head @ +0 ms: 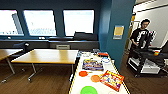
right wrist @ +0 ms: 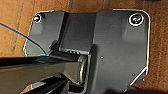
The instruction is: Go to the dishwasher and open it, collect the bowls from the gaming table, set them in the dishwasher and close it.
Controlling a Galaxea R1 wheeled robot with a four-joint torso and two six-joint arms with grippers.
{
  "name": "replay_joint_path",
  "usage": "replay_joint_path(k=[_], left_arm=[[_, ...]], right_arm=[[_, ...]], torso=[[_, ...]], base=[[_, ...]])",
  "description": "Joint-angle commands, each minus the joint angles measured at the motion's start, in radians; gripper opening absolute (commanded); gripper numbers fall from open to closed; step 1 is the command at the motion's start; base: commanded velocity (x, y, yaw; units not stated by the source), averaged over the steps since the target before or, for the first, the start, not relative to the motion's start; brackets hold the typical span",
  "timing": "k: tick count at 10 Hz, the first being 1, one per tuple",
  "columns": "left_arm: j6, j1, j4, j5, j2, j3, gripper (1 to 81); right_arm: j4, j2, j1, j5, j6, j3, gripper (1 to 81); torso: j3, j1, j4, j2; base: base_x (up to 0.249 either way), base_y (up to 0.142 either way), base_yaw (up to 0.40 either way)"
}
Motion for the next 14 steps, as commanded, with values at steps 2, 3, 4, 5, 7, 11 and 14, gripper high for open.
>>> replay_joint_path(k=[2, 3, 4, 5, 7, 11, 14], left_arm=[[0.003, -0.043, 0.004, 0.053, -0.005, 0.000, 81.1], [0.007, -0.039, 0.012, 0.047, -0.007, 0.005, 81.1], [0.012, -0.031, 0.015, 0.041, -0.015, 0.014, 81.1], [0.012, -0.031, 0.013, 0.039, -0.027, 0.029, 81.1], [0.014, -0.031, 0.013, 0.039, -0.100, 0.148, 81.1], [0.014, -0.031, 0.013, 0.021, -0.141, 0.232, 81.1], [0.014, -0.033, 0.013, 0.021, -0.130, 0.232, 81.1]], right_arm=[[0.008, -0.032, 0.035, -0.043, 0.001, 0.043, 81.1], [0.010, -0.078, 0.034, -0.040, 0.004, 0.108, 81.1], [0.011, -0.142, 0.034, -0.037, 0.006, 0.201, 81.1], [0.011, -0.215, 0.032, -0.016, 0.007, 0.304, 81.1], [0.014, -0.447, 0.055, 0.009, 0.033, 0.626, 81.1], [0.011, -0.813, 0.101, 0.092, 0.105, 1.035, 81.1], [0.010, -1.065, 0.158, 0.099, 0.115, 1.271, 81.1]], torso=[[0.000, 0.000, 0.000, 0.000], [0.000, -0.001, 0.000, 0.000], [0.000, -0.001, 0.000, 0.000], [0.000, -0.001, 0.000, 0.000], [0.000, -0.001, 0.000, 0.000], [0.000, -0.001, 0.000, 0.000], [-0.028, -0.001, 0.000, 0.000]], base=[[0.000, 0.000, 0.000], [0.000, 0.000, 0.000], [0.000, 0.000, 0.000], [0.000, 0.000, 0.000], [0.000, 0.000, 0.000], [0.000, 0.000, 0.000], [0.000, 0.000, 0.000]])
